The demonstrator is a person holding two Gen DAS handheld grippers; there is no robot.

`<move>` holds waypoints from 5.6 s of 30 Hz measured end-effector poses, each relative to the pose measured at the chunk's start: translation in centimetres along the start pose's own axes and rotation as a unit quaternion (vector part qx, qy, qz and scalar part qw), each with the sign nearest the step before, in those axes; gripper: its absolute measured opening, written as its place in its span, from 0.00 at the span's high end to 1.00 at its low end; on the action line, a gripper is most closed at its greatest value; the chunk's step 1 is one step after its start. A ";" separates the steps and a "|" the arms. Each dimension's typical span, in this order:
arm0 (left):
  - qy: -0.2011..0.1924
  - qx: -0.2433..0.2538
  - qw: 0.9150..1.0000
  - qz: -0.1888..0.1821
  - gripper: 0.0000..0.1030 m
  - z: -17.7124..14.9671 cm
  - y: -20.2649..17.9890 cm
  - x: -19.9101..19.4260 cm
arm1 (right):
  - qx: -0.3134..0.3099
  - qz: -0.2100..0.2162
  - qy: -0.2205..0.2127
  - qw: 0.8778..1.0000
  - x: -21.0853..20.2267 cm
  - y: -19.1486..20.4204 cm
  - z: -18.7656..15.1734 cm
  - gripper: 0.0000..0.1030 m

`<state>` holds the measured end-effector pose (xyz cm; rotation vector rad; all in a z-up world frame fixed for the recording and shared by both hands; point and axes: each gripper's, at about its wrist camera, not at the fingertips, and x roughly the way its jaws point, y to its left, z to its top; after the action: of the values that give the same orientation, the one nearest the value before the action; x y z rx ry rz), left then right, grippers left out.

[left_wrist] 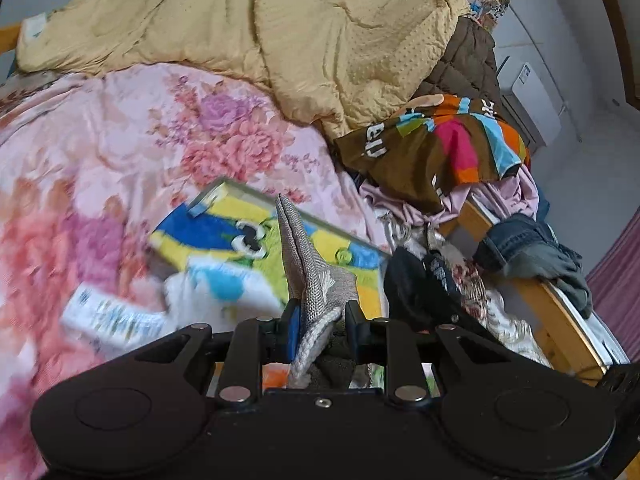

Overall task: Organize soft objects
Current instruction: 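Carry the black cloth and beige pouch over the cartoon tray and open both grippers, then withdraw both grippers from the tray back toward the pile, then grasp the orange rubber piece with the right gripper while the left gripper reaches the striped sock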

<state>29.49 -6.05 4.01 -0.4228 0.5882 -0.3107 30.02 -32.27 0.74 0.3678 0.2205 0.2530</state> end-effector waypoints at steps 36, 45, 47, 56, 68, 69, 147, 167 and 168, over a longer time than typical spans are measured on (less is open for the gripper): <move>0.053 -0.041 0.997 0.045 0.71 -1.0 1.5 20.5 | 0.084 -0.074 0.171 0.979 9.3 -8.5 -2.3 0.74; 0.046 -0.032 0.996 0.065 0.56 -0.5 1.2 18.7 | 0.066 -0.074 0.172 0.980 8.3 -7.9 -1.8 0.39; 0.039 -0.029 0.997 0.065 0.49 -0.2 1.2 17.8 | 0.053 -0.075 0.169 0.981 7.8 -7.3 -1.5 0.31; -0.003 -0.012 0.997 0.074 0.21 0.5 0.5 12.9 | 0.028 -0.071 0.104 0.992 3.5 -5.0 0.4 0.00; -0.064 0.012 0.993 0.097 0.01 0.2 1.2 2.3 | -0.045 -0.053 0.004 0.998 -4.3 0.0 1.1 0.00; -0.067 0.015 0.993 0.097 0.01 0.0 1.1 1.5 | -0.053 -0.054 -0.004 0.997 -5.0 0.6 0.8 0.00; 0.046 0.119 0.992 0.006 0.01 -11.7 10.0 -4.4 | 0.017 -0.113 0.256 0.960 -10.2 7.3 -15.8 0.01; 0.118 0.010 0.992 -0.042 0.17 -10.8 11.6 0.2 | 0.119 -0.044 0.223 0.967 -8.1 5.5 -16.4 0.10; 0.123 0.012 0.991 -0.043 0.26 -10.8 11.6 0.3 | 0.122 -0.046 0.218 0.967 -8.1 5.3 -16.3 0.15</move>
<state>25.21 0.73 -9.62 -0.3911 0.8070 -0.4563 17.08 -24.49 -10.73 0.5427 0.7062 0.2127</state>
